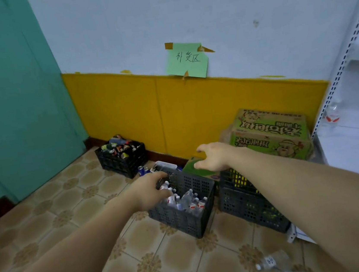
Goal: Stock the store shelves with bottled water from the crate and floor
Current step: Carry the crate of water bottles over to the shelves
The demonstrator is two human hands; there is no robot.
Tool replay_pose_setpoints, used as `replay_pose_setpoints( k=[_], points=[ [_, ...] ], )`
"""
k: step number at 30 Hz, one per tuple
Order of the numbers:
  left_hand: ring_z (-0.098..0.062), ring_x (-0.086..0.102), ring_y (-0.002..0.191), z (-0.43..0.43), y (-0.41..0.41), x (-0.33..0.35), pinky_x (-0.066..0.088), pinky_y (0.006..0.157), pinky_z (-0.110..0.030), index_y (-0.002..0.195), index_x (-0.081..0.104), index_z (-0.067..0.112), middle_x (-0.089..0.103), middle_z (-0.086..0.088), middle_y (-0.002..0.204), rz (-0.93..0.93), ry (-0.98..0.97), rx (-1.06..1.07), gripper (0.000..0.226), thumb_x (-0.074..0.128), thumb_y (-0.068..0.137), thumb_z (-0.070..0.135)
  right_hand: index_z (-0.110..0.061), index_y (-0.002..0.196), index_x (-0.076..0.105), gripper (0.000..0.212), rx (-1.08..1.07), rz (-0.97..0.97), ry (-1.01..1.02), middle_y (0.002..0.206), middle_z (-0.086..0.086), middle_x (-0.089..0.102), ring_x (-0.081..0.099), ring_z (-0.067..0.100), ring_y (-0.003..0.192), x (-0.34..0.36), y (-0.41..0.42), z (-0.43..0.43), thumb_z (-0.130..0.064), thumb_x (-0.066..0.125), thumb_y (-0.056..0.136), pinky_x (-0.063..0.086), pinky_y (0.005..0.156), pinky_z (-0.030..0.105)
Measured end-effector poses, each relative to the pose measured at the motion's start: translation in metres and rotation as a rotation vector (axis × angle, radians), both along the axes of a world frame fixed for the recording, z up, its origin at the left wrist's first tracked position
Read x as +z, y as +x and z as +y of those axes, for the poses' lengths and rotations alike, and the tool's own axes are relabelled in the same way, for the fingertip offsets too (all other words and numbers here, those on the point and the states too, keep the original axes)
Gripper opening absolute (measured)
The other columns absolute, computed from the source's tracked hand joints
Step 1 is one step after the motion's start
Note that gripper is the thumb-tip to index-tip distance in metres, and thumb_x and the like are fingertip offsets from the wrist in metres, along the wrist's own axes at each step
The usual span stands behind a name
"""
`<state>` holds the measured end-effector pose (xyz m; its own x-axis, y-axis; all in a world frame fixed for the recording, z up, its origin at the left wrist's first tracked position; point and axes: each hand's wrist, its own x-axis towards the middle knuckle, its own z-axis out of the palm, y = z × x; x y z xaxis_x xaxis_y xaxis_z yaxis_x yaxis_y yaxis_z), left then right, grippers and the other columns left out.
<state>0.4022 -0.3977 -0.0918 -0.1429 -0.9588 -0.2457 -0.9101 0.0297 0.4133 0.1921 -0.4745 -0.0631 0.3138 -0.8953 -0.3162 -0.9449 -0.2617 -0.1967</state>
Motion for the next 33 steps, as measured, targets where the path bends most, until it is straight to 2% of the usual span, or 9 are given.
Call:
replay_pose_setpoints(
  k=[3, 7, 12, 15, 19, 22, 28, 33],
  points=[
    [-0.022, 0.042, 0.133, -0.040, 0.026, -0.012, 0.039, 0.100, -0.031, 0.150, 0.029, 0.023, 0.035, -0.003, 0.153, -0.003, 0.028, -0.015, 0.067, 0.059, 0.092, 0.036, -0.023, 0.152, 0.024, 0.069, -0.018, 0.003, 0.006, 0.158, 0.007, 0.025, 0.033, 0.031, 0.139, -0.013, 0.022, -0.035, -0.055, 0.046, 0.096, 0.036, 0.109, 0.041],
    [-0.024, 0.052, 0.119, -0.100, 0.067, -0.020, 0.044, 0.089, -0.030, 0.146, 0.035, 0.022, 0.044, -0.004, 0.145, 0.024, 0.039, -0.048, 0.059, 0.058, 0.093, 0.033, -0.021, 0.153, 0.022, 0.071, -0.072, 0.001, 0.033, 0.159, 0.008, 0.024, 0.031, 0.031, 0.141, -0.031, 0.060, -0.088, -0.055, 0.046, 0.096, 0.033, 0.110, 0.040],
    [-0.026, 0.052, 0.121, -0.175, 0.120, -0.033, 0.044, 0.095, -0.034, 0.148, 0.031, 0.023, 0.043, -0.006, 0.146, -0.001, 0.107, -0.097, 0.063, 0.058, 0.093, 0.038, -0.020, 0.153, 0.024, 0.071, -0.143, -0.002, 0.115, 0.157, 0.008, 0.028, 0.035, 0.030, 0.137, -0.051, 0.108, -0.147, -0.055, 0.048, 0.096, 0.036, 0.108, 0.040],
    [-0.026, 0.053, 0.122, -0.219, 0.142, -0.043, 0.044, 0.097, -0.037, 0.149, 0.029, 0.023, 0.044, -0.005, 0.146, 0.021, 0.141, -0.120, 0.067, 0.059, 0.091, 0.041, -0.020, 0.154, 0.020, 0.075, -0.175, -0.028, 0.149, 0.159, 0.007, 0.024, 0.033, 0.030, 0.139, -0.059, 0.125, -0.180, -0.057, 0.047, 0.095, 0.035, 0.109, 0.040],
    [-0.027, 0.056, 0.117, -0.273, 0.159, -0.063, 0.048, 0.093, -0.037, 0.148, 0.032, 0.026, 0.052, -0.006, 0.137, 0.019, 0.193, -0.150, 0.068, 0.059, 0.089, 0.046, -0.020, 0.155, 0.014, 0.077, -0.201, -0.025, 0.206, 0.161, 0.007, 0.017, 0.027, 0.029, 0.142, -0.071, 0.129, -0.223, -0.057, 0.045, 0.096, 0.031, 0.113, 0.040],
    [-0.021, 0.059, 0.110, -0.320, 0.161, -0.080, 0.051, 0.093, -0.038, 0.146, 0.036, 0.029, 0.054, -0.003, 0.134, 0.016, 0.226, -0.194, 0.068, 0.062, 0.086, 0.047, -0.020, 0.156, 0.010, 0.076, -0.224, -0.023, 0.236, 0.162, 0.006, 0.013, 0.024, 0.029, 0.144, -0.085, 0.124, -0.259, -0.057, 0.043, 0.097, 0.029, 0.112, 0.037],
    [-0.024, 0.045, 0.127, -0.417, 0.154, -0.116, 0.043, 0.103, -0.037, 0.149, 0.031, 0.024, 0.037, -0.003, 0.148, -0.131, 0.208, -0.285, 0.070, 0.059, 0.089, 0.048, -0.019, 0.154, 0.016, 0.078, -0.238, 0.075, 0.206, 0.154, 0.011, 0.027, 0.034, 0.033, 0.136, -0.131, 0.110, -0.352, -0.062, 0.042, 0.095, 0.036, 0.108, 0.043],
    [-0.024, 0.037, 0.134, -0.489, 0.156, -0.152, 0.036, 0.104, -0.032, 0.151, 0.027, 0.020, 0.031, -0.004, 0.153, -0.210, 0.250, -0.321, 0.070, 0.056, 0.092, 0.045, -0.019, 0.156, 0.010, 0.084, -0.287, 0.074, 0.277, 0.162, 0.008, 0.012, 0.018, 0.031, 0.146, -0.177, 0.110, -0.416, -0.066, 0.040, 0.093, 0.026, 0.115, 0.042]
  ],
)
